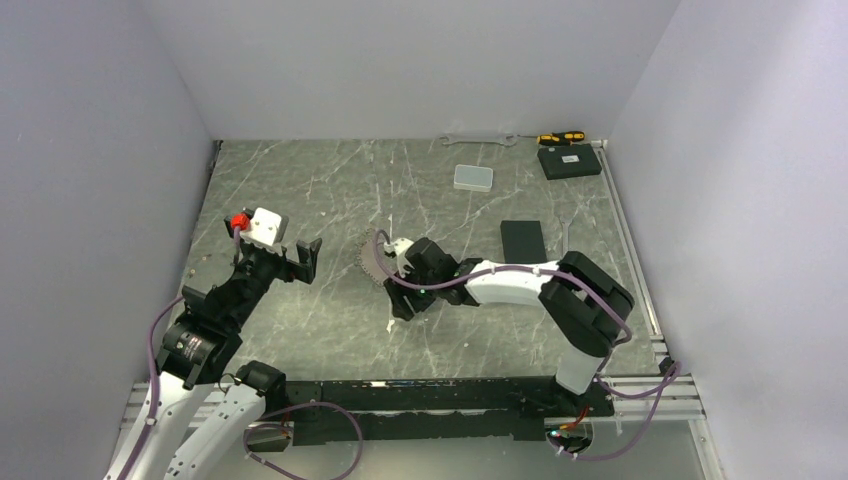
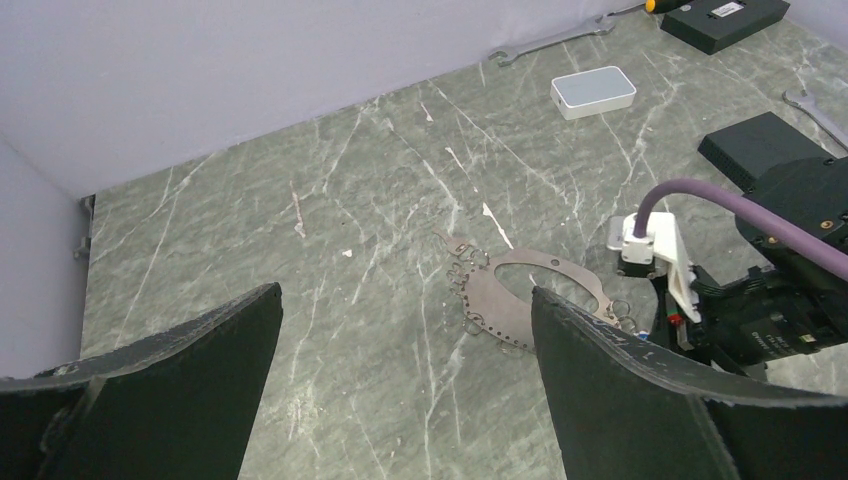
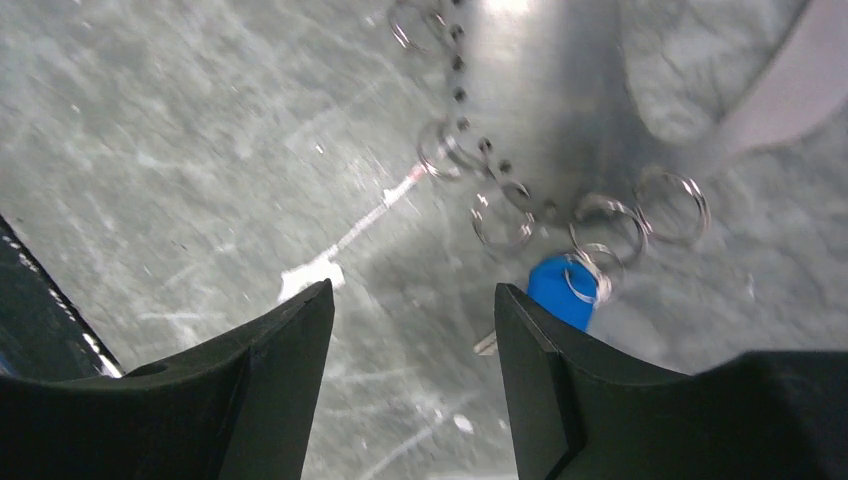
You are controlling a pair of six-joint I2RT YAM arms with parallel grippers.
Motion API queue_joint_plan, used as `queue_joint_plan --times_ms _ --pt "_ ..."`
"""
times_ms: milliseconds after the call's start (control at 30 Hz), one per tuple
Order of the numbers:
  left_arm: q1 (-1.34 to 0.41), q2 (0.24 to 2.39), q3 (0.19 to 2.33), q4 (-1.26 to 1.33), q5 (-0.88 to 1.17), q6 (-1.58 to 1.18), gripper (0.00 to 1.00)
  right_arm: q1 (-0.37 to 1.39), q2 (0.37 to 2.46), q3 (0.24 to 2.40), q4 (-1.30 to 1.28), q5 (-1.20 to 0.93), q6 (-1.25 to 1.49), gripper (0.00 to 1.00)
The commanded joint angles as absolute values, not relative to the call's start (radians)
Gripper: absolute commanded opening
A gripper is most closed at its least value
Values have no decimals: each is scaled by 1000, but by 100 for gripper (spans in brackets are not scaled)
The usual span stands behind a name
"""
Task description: Put the keys on the keyring
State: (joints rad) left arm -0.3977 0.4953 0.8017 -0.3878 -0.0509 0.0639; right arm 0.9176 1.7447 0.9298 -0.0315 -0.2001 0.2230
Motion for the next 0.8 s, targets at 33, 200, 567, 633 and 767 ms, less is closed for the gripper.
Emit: queue_joint_plan --times_ms 33,200,567,633,767 --pt "-393 499 805 -382 -54 75 98 892 1646 876 -211 -61 215 65" --pt "-393 500 807 -382 -49 74 98 864 1468 873 -289 78 203 76" --pt "-391 517 789 -367 -40 63 100 860 1046 944 -123 436 219 98" --pt "-391 564 778 -353 -43 49 99 859 996 942 -79 428 189 100" --pt "-390 731 838 -431 -51 21 100 861 914 920 -37 419 141 100"
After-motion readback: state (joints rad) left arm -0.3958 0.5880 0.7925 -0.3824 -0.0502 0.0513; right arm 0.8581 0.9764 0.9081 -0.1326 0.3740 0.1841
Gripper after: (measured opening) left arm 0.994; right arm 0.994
